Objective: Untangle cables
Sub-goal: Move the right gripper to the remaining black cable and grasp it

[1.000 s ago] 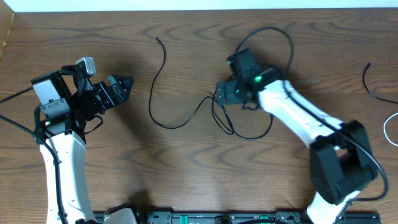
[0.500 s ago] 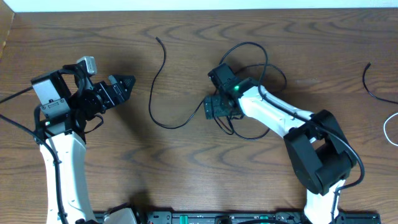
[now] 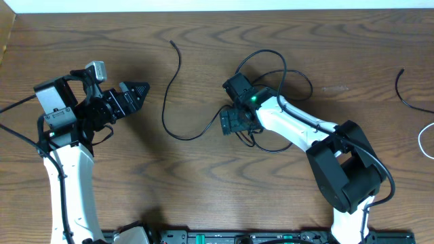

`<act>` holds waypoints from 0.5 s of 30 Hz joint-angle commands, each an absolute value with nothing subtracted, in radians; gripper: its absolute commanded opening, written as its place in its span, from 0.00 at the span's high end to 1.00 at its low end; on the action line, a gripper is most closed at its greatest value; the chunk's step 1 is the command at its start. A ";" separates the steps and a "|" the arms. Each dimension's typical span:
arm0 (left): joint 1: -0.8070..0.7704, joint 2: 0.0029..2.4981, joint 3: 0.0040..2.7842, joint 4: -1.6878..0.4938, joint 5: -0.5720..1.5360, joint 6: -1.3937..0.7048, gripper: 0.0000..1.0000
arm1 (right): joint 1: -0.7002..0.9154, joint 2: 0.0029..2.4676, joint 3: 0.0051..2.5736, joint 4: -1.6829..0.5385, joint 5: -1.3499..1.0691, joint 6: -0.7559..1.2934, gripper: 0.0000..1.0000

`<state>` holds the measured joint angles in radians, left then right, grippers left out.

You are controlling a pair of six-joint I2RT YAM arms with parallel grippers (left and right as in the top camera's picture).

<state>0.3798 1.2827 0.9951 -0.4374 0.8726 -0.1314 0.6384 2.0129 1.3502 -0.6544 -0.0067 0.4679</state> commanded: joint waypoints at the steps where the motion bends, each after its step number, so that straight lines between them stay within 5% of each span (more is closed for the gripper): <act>1: 0.384 1.271 0.999 -0.430 0.909 -0.136 0.07 | 0.653 2.032 1.338 -0.666 0.017 0.486 0.02; 15: 0.384 1.271 0.999 -0.425 0.909 -0.136 0.07 | 0.654 2.075 1.332 -0.689 0.027 0.486 0.04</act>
<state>0.3798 1.2827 0.9951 -0.4259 0.8894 -0.1314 0.6472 2.0270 1.3453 -0.6800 0.0219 0.4709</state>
